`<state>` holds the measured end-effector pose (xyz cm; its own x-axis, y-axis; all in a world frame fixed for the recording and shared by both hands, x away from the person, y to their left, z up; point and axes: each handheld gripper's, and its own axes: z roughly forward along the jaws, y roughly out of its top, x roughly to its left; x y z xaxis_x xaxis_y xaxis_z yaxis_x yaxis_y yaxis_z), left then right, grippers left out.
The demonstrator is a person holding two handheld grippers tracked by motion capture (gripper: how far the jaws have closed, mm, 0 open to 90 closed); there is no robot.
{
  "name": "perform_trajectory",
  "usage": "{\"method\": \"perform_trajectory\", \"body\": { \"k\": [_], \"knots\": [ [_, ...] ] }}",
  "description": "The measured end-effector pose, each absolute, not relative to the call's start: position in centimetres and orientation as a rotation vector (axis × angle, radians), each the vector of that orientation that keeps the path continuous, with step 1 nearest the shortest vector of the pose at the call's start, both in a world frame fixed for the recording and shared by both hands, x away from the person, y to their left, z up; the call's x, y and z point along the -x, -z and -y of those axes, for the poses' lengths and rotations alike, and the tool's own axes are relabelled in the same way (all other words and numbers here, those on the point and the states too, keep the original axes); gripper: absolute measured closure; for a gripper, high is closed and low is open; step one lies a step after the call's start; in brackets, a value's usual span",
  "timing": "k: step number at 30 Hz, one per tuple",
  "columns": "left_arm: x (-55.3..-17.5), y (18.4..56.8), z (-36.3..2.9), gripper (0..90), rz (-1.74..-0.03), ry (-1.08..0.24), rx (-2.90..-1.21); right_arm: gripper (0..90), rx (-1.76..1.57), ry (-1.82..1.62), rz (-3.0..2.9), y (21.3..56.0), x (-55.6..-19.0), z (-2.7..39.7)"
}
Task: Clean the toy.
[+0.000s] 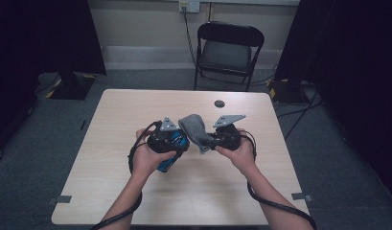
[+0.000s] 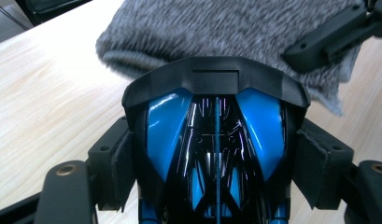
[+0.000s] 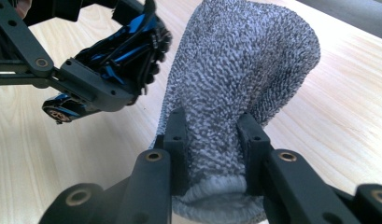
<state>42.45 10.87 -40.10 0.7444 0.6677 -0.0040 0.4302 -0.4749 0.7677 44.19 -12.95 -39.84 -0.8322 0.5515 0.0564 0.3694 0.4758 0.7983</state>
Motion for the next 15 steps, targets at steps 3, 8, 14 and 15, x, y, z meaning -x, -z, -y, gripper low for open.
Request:
{"method": "perform_trajectory", "body": {
  "k": [3,8,14,15],
  "knots": [
    [-42.54,40.06,-10.67,25.5,-0.819,-0.378,-2.142,70.4,-0.784,-1.291,-2.518,39.83,-44.03,12.67],
    [-42.61,40.08,-10.47,25.6,-0.822,-0.38,-2.144,70.4,-0.768,-1.284,-2.53,39.82,-43.84,12.33],
    [-42.68,40.06,-10.45,25.5,-0.822,-0.381,-2.151,70.4,-0.763,-1.289,-2.537,40.08,-43.74,12.2],
    [-42.68,40.02,-10.42,25.6,-0.822,-0.382,-2.149,70.4,-0.763,-1.288,-2.54,40.15,-43.73,12.16]
  ]
}}
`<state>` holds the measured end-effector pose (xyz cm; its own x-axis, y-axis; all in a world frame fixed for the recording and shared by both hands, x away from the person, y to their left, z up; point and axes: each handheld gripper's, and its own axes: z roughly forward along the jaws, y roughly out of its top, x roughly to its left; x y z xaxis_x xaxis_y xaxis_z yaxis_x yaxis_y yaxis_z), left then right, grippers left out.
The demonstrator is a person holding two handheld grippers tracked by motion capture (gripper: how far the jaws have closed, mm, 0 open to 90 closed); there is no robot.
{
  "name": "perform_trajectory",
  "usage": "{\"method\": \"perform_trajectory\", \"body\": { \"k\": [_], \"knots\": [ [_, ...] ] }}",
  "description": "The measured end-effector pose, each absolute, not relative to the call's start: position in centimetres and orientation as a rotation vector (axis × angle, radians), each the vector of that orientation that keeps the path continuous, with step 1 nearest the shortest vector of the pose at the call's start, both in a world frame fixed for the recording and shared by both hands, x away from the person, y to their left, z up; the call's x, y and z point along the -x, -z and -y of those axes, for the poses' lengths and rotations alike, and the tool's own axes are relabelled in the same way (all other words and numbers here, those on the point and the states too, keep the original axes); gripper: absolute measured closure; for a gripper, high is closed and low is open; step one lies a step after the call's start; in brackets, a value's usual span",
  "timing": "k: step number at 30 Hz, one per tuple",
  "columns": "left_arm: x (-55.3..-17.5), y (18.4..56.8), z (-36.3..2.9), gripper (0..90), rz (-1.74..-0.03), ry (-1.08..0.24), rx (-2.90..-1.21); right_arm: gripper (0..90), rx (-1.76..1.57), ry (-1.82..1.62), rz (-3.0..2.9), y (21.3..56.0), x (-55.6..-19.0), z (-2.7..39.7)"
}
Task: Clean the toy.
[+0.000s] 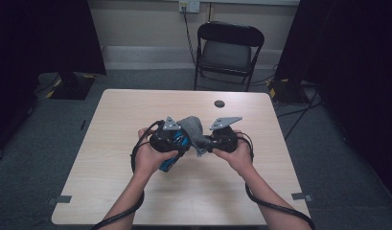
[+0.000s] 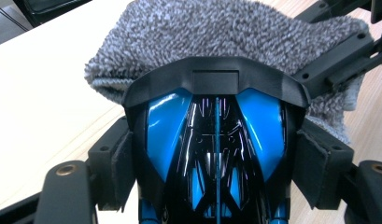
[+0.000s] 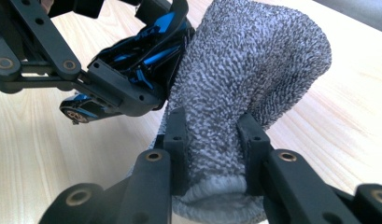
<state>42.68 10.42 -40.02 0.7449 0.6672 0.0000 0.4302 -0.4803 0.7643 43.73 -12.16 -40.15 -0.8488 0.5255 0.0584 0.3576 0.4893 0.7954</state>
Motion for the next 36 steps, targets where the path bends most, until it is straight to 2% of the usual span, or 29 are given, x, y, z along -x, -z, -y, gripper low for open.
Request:
{"method": "perform_trajectory", "body": {
  "k": [36],
  "knots": [
    [-43.1,38.6,-9.8,25.6,-0.808,-0.382,-2.142,70.4,-0.742,-1.293,-2.581,41.3,-43.3,11.3]
  ]
}}
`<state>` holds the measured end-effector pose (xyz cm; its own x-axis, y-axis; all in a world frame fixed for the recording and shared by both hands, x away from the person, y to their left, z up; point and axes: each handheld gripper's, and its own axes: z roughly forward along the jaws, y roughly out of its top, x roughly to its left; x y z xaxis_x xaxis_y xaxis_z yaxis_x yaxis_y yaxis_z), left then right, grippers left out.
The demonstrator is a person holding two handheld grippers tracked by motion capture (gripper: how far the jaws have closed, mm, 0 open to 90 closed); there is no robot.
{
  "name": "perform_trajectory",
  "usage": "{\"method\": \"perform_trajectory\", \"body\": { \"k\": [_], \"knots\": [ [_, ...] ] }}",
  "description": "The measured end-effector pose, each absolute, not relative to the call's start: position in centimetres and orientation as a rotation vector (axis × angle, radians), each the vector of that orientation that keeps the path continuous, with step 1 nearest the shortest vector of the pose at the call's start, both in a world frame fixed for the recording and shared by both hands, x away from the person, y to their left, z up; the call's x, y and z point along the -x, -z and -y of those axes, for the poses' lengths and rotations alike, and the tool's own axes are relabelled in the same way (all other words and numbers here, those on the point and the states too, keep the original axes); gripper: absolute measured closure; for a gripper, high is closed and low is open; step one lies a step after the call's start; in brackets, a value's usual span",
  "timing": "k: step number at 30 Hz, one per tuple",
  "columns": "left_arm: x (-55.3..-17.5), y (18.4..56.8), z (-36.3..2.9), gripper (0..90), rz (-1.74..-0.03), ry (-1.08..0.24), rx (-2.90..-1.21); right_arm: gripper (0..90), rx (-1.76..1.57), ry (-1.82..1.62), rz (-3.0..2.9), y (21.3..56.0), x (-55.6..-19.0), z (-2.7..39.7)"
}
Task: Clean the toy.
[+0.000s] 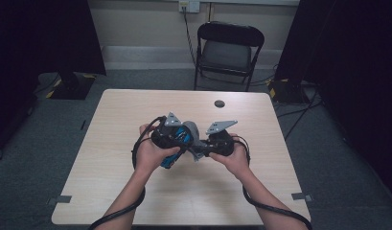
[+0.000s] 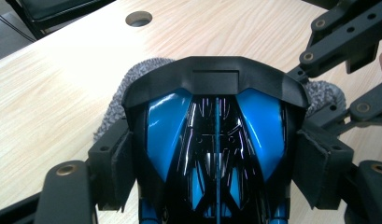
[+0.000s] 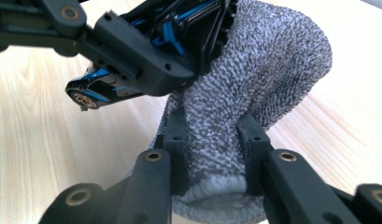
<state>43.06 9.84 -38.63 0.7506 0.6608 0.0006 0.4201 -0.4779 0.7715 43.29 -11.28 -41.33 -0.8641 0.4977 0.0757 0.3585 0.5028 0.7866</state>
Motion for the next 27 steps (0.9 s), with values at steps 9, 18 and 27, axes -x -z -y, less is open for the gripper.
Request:
{"method": "perform_trajectory", "body": {
  "k": [9,18,27],
  "knots": [
    [-43.2,38.5,-9.6,25.5,-0.809,-0.384,-2.147,70.4,-0.738,-1.305,-2.586,41.7,-43.1,11.1],
    [-43.4,38.4,-9.2,25.5,-0.808,-0.379,-2.137,70.4,-0.735,-1.309,-2.594,42.0,-42.9,11.1],
    [-43.6,37.9,-8.8,25.5,-0.804,-0.387,-2.131,70.4,-0.7,-1.311,-2.626,42.4,-42.2,10.1]
  ]
}}
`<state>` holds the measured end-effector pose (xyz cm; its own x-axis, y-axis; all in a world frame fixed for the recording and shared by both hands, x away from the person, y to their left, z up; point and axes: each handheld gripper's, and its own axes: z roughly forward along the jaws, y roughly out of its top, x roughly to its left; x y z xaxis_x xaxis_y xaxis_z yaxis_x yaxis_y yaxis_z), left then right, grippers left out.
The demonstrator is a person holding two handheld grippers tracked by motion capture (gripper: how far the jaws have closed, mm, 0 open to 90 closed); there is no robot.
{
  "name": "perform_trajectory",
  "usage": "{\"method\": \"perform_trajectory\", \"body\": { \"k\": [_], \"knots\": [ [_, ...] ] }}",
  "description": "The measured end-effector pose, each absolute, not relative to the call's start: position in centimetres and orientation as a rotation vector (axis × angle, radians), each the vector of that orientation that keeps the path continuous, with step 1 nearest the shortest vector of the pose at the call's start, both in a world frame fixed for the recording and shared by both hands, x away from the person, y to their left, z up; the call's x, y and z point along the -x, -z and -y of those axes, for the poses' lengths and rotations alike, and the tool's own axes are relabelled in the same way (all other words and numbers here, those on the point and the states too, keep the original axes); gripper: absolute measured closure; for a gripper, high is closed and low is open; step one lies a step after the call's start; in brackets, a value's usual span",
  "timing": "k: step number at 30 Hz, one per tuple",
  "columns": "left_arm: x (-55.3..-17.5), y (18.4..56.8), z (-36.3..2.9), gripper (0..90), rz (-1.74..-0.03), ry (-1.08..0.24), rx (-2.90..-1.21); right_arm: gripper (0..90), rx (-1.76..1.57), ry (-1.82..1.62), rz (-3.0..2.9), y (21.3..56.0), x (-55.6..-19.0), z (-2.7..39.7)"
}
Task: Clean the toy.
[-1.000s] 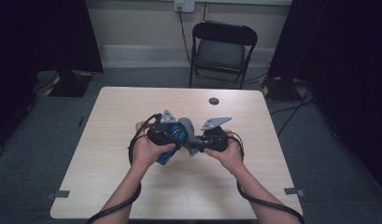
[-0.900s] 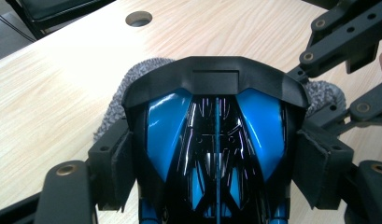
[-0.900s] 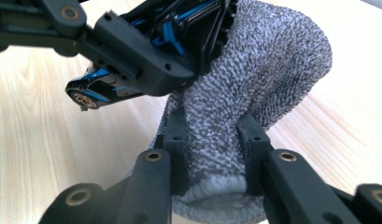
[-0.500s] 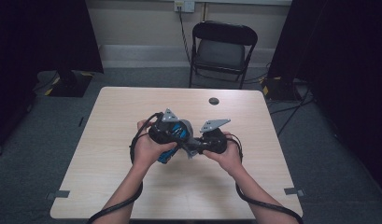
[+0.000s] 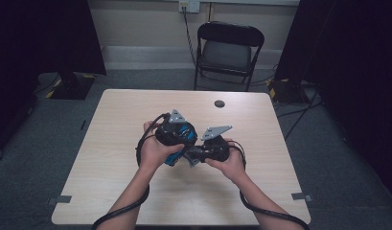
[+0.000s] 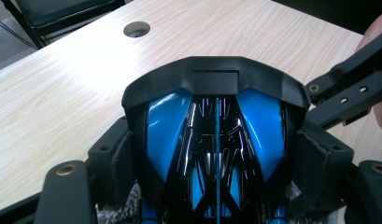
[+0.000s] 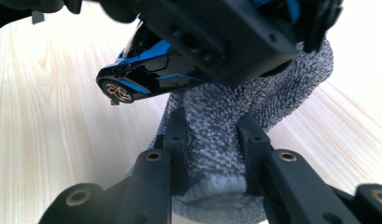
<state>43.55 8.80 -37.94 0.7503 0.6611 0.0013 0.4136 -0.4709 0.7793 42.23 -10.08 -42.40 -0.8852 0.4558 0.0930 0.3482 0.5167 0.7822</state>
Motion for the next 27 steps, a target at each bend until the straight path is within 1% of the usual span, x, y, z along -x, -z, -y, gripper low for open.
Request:
{"method": "perform_trajectory", "body": {
  "k": [27],
  "knots": [
    [-44.2,37.33,-8.39,25.5,-0.813,-0.391,-2.116,70.2,-0.669,-1.339,-2.653,43.09,-41.22,9.41]
  ]
}}
